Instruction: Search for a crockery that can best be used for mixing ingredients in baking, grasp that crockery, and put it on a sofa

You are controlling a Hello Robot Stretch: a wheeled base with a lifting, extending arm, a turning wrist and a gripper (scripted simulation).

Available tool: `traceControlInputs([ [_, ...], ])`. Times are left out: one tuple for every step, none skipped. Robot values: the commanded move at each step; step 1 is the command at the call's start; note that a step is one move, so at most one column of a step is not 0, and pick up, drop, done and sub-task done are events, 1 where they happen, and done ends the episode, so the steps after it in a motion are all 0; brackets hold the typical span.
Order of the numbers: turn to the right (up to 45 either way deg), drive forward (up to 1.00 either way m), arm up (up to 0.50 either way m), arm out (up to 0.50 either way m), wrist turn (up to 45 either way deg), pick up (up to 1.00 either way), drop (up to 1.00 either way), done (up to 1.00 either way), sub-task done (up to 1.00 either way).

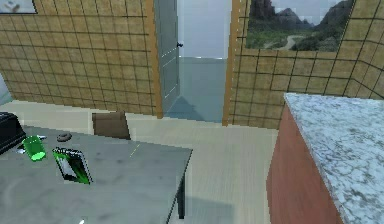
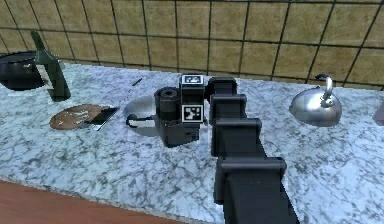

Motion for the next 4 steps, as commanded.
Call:
traceControlInputs([
  [0.0,0.00,0.00,0.00,-45.0,0.00,0.00,0.00,0.00],
  [0.0,0.00,0.00,0.00,-45.0,0.00,0.00,0.00,0.00],
  [0.0,0.00,0.00,0.00,-15.0,0.00,0.00,0.00,0.00],
  [0.0,0.00,0.00,-0.16,0.0,0.00,0.00,0.00,0.00],
])
